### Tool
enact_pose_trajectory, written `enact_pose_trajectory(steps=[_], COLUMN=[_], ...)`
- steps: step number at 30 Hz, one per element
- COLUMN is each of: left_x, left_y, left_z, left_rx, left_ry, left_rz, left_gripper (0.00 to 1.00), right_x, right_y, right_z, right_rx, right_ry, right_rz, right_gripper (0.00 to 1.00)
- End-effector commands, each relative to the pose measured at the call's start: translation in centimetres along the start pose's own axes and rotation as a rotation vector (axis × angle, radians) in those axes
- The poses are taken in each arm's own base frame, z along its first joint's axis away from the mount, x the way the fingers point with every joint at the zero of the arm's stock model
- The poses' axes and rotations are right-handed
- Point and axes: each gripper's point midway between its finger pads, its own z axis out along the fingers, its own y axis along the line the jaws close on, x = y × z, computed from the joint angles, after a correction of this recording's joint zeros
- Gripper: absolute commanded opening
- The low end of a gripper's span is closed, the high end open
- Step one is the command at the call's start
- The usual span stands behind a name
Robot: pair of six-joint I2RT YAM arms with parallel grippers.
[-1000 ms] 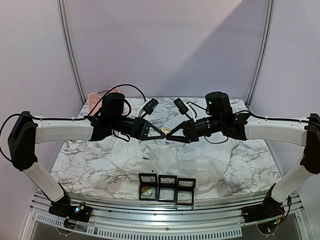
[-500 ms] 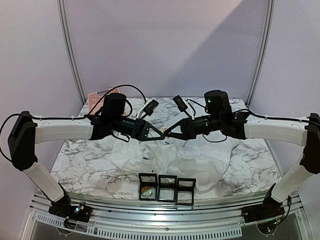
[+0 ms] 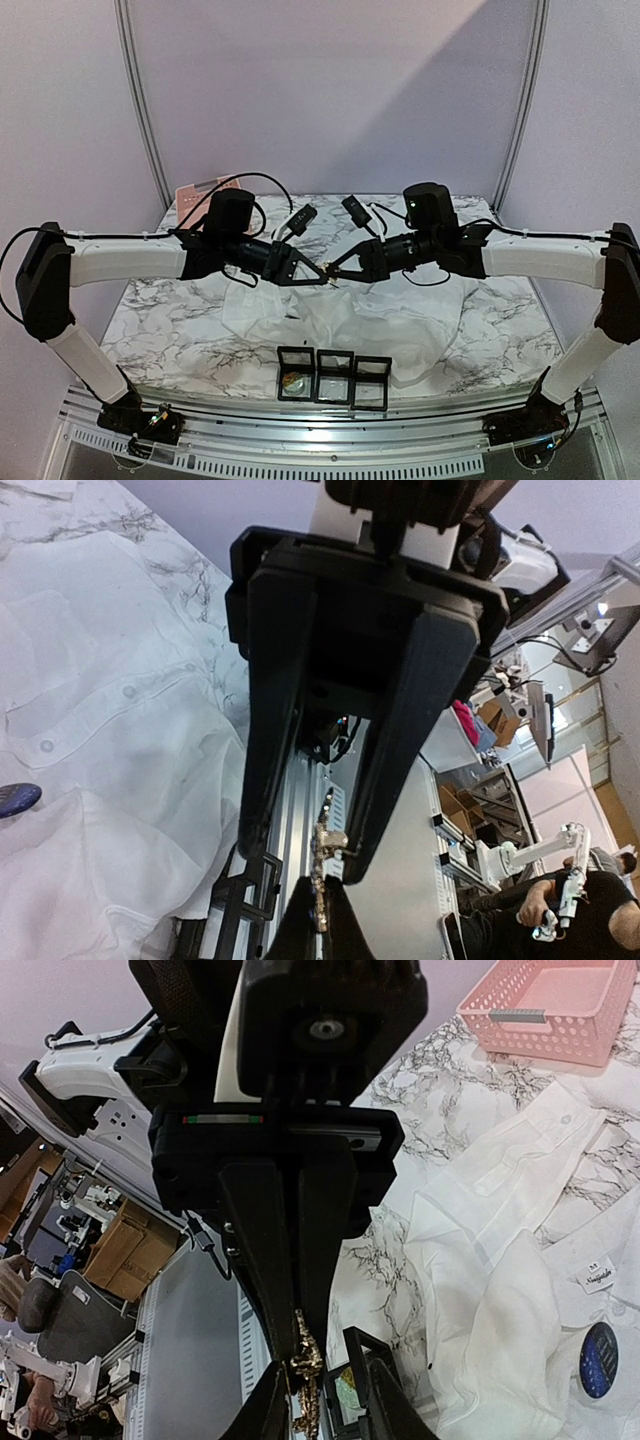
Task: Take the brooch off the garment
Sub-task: Close the brooch at the center of the board.
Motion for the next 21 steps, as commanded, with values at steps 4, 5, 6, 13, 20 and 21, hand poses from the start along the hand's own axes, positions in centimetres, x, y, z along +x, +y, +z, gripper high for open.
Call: enact_pose_trajectory(steps=[4, 5, 6, 13, 20, 21], left_x=[-1.1, -1.1, -1.1, -1.1, -1.1, -1.1], left_y=[-3.2, -3.3, -3.3, -3.7, -4.5, -4.7], left_z=[0.1, 0.1, 0.0, -0.1, -0.4, -0.3], left_rx=[0.062, 0.063, 0.063, 0.064, 0.072, 0.079], left_ry=[-0.004, -0.004, -0.005, -0.006, -0.008, -0.006], left_rz=[0.113, 0.114, 0.116, 0.136, 0.17, 0.174], left_gripper=[0.0, 0.0, 0.0, 0.0, 0.0, 0.0], right_x=[0.7, 0.7, 0.6, 1.0, 1.5, 1.7], right_y=[-1.6, -1.7, -1.9, -2.6, -3.0, -3.1], right_z=[0.8, 0.9, 0.8, 1.3, 1.6, 1.7], right_rx=[0.03, 0.04, 0.048, 0.063, 0.056, 0.051], right_ry=[0.028, 0.028, 0.027, 0.052, 0.068, 0.075], right_rz=[0.046, 0.048, 0.051, 0.083, 0.112, 0.119], right_gripper=[0.23, 0.22, 0.21, 0.17, 0.12, 0.12])
